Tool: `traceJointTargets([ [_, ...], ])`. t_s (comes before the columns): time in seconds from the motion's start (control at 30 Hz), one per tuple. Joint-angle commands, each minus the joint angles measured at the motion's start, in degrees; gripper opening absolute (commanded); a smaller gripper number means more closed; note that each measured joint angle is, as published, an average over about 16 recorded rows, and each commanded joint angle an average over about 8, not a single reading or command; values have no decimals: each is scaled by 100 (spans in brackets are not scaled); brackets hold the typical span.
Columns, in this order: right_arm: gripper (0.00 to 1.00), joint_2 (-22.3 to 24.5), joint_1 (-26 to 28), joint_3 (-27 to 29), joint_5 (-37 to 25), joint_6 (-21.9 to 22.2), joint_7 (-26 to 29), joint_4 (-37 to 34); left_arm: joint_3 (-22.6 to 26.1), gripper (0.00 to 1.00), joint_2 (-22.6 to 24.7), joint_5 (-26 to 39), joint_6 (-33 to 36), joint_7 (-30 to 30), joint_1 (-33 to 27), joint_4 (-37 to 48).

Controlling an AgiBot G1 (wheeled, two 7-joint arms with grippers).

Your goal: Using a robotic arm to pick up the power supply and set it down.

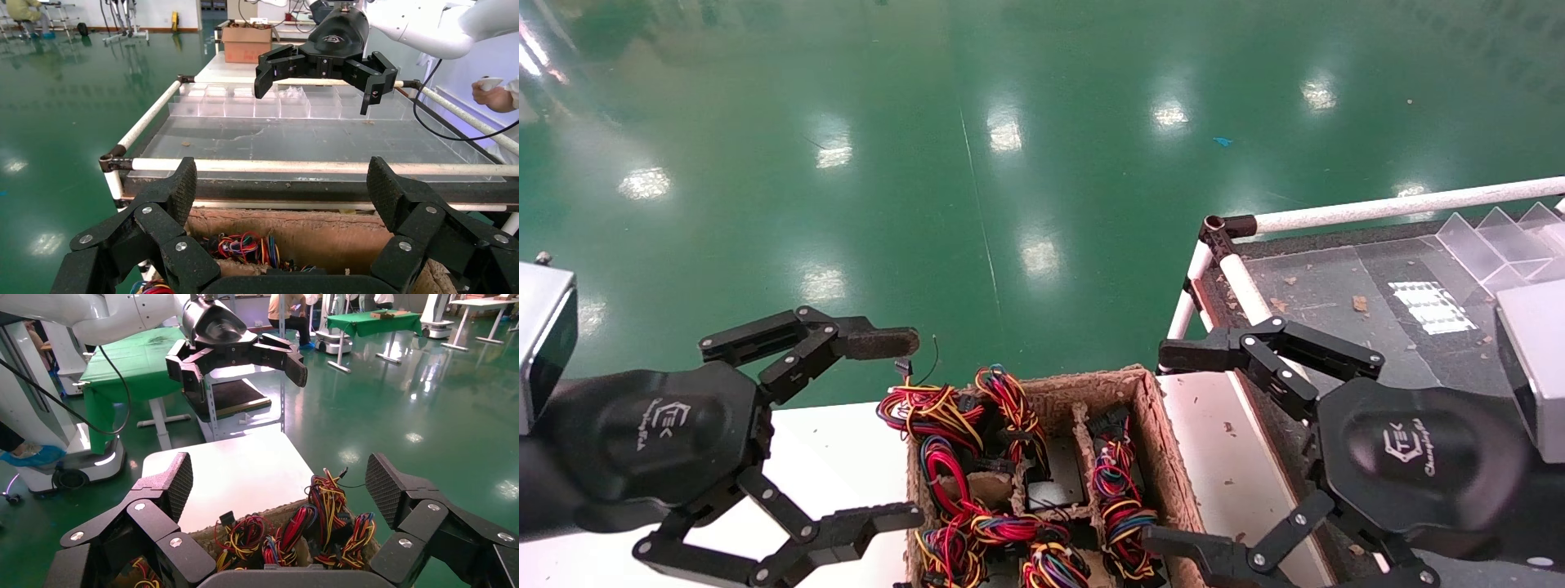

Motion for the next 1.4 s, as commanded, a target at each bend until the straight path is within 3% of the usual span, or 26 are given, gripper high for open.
traceJointTargets([
  [0.03,100,0,0,0,0,0,0,0,0,100,0,0,0,0,0,0],
  [0.1,100,0,0,0,0,0,0,0,0,100,0,0,0,0,0,0],
  [0.13,100,0,0,0,0,0,0,0,0,93,0,0,0,0,0,0],
  [0.37,100,0,0,0,0,0,0,0,0,5,0,0,0,0,0,0],
  [0.4,100,0,0,0,0,0,0,0,0,0,0,0,0,0,0,0],
  [1.4,100,0,0,0,0,0,0,0,0,0,0,0,0,0,0,0],
])
